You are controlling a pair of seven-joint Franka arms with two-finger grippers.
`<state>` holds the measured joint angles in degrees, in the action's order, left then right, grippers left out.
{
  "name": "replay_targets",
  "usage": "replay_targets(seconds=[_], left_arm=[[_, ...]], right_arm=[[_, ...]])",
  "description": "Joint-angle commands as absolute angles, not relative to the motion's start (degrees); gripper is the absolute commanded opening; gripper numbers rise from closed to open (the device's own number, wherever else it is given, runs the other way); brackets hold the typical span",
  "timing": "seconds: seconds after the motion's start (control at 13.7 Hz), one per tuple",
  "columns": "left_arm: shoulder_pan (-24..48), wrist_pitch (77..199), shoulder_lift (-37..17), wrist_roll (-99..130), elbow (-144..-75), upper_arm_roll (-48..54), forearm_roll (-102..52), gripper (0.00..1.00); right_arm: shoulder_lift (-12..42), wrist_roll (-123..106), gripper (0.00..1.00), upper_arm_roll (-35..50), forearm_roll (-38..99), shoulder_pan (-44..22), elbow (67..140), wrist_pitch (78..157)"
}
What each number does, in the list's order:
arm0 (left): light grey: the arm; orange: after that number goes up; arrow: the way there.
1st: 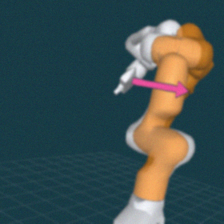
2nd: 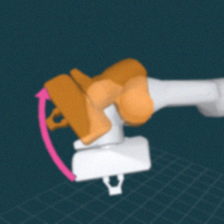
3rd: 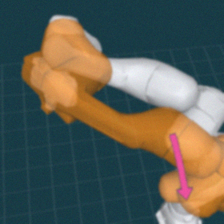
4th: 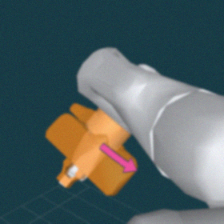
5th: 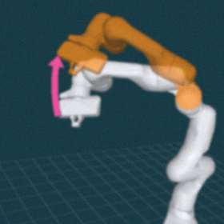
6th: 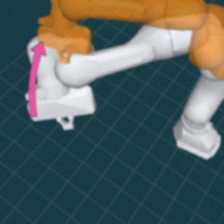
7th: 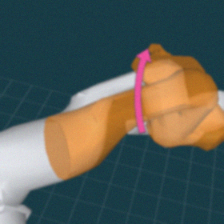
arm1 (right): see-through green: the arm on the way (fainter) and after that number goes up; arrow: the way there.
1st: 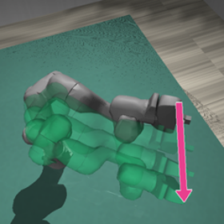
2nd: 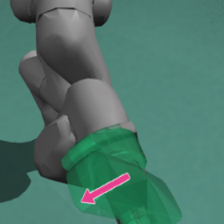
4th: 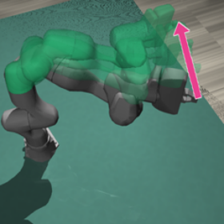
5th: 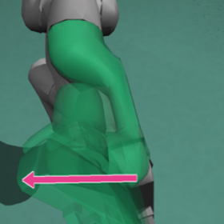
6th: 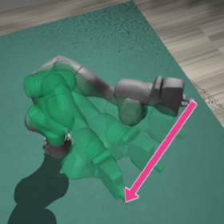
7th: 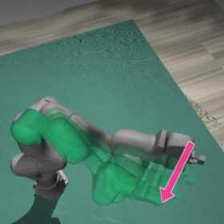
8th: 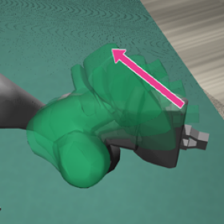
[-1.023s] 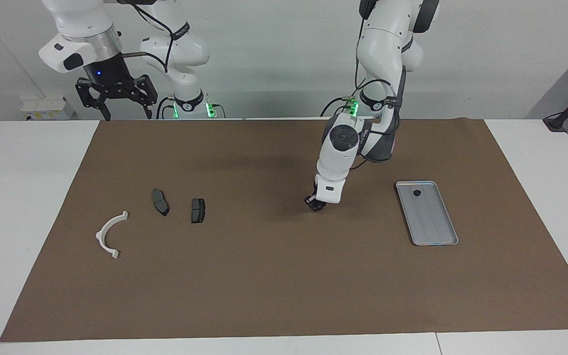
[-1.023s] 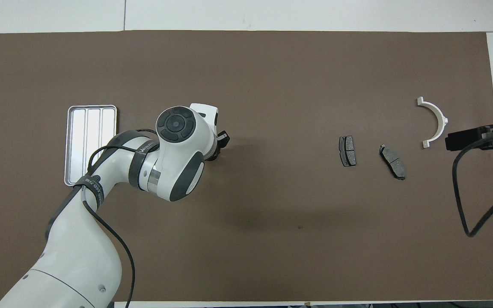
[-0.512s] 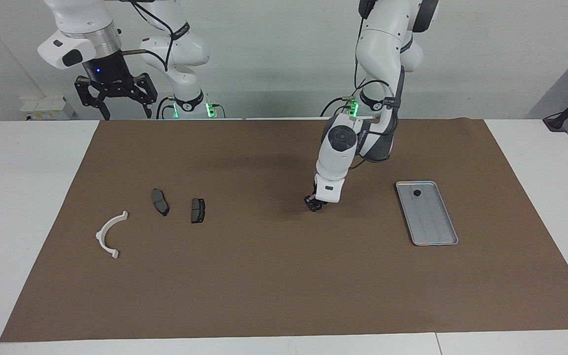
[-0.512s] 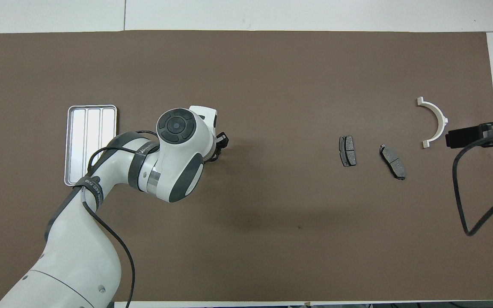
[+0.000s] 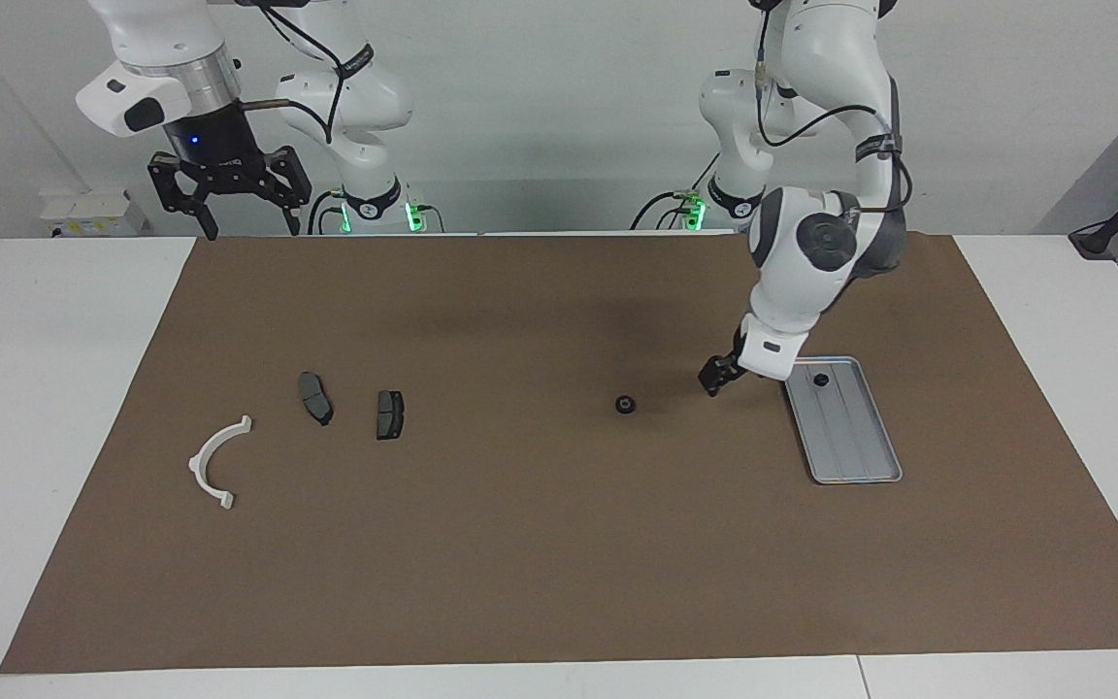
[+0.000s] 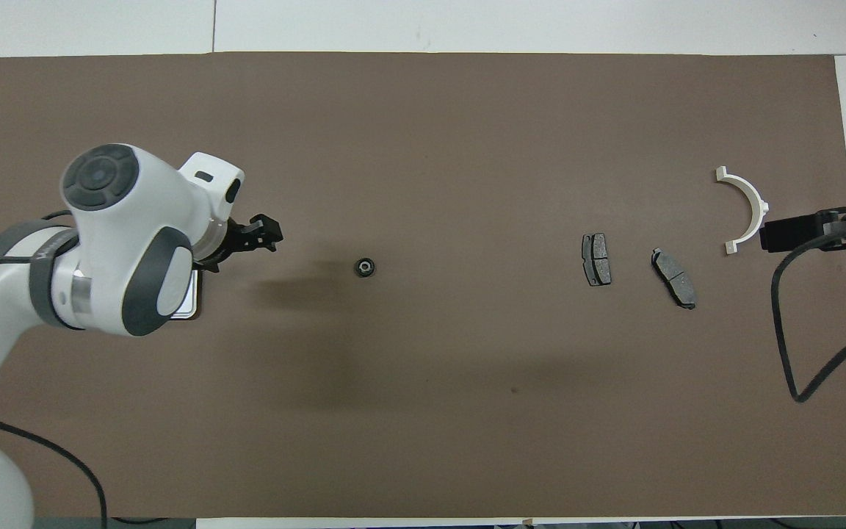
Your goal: Place bearing gear from tray to pile
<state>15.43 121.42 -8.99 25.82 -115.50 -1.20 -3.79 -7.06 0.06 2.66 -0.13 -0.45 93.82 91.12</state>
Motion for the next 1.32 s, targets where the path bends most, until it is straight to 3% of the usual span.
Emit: replay_targets(seconds=[0.0,0.22,0.51,1.02,1.24], left_arm=[[8.6,121.9,-7.0,12.4,-119.1,-0.5,-3.3,1.00],[4.1,122.7,-7.0,2.7,-120.0,-0.7,-3.3,0.98],[2.2,128.0,-6.3,-1.5,-125.7,-0.7,-3.3,0.72],[-0.4,129.0,-6.8,-2.1,-126.3,-0.7,-3.3,0.63],[-0.4,131.5,-6.8,-1.8,-128.7,-0.8,-3.3,0.59]], right_arm=[[-8.7,7.8,1.00,3.0,2.8,-2.2,97.4,91.6],[-7.7,19.4,1.00,3.0,2.8,-8.3,99.0,92.5],[-5.6,33.2,1.00,3.0,2.8,-15.5,103.1,99.8],[7.2,53.1,1.00,3.0,2.8,-26.4,102.4,113.5],[14.4,57.7,1.00,3.0,2.3,-29.6,98.2,116.6]])
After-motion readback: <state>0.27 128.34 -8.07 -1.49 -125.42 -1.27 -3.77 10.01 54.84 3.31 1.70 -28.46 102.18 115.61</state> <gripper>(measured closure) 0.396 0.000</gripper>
